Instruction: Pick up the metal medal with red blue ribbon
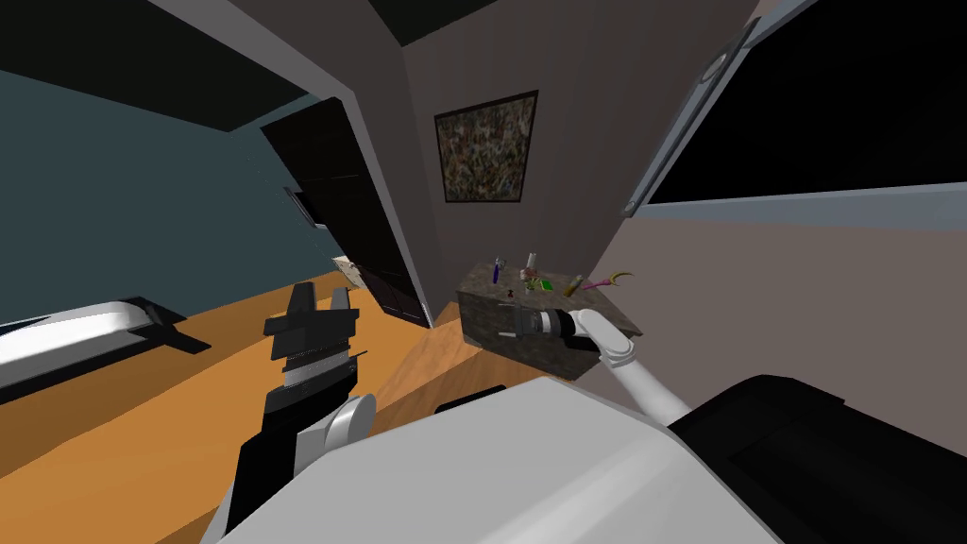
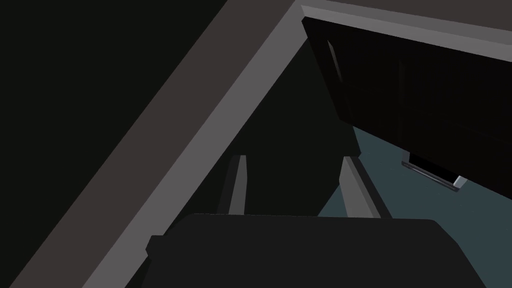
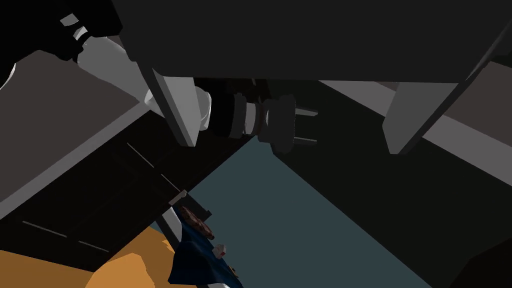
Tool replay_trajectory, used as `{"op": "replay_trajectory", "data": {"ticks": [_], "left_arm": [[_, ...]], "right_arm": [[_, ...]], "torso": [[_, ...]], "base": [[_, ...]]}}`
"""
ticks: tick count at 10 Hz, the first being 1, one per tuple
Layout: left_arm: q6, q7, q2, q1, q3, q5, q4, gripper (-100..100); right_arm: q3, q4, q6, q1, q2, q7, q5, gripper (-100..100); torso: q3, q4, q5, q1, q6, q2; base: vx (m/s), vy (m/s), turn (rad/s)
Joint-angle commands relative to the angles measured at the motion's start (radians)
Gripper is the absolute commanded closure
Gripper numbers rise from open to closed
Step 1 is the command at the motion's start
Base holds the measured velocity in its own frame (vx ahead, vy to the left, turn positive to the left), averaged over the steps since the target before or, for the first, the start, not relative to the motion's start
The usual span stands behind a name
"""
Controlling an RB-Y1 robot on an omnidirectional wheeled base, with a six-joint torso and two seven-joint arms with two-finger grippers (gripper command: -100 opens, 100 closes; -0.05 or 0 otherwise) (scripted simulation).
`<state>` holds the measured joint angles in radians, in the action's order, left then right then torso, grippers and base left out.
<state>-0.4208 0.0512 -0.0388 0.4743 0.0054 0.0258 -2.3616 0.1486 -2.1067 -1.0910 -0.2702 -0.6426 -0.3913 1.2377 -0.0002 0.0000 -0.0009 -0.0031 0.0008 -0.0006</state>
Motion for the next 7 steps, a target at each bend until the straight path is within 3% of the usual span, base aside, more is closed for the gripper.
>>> {"op": "replay_trajectory", "data": {"ticks": [1,7], "left_arm": [[0.000,0.000,0.000,0.000,0.000,0.000,0.000,0],[0.000,0.000,0.000,0.000,0.000,0.000,0.000,0]], "right_arm": [[0.005,0.022,-0.032,0.015,-0.031,-0.027,0.050,-100],[0.010,0.072,-0.092,0.043,-0.087,-0.088,0.218,-100]], "torso": [[0.000,0.000,0.000,0.000,0.000,0.000],[-0.001,-0.001,0.001,0.002,-0.001,-0.002]], "base": [[0.021,-0.004,0.133],[0.035,-0.002,0.081]]}}
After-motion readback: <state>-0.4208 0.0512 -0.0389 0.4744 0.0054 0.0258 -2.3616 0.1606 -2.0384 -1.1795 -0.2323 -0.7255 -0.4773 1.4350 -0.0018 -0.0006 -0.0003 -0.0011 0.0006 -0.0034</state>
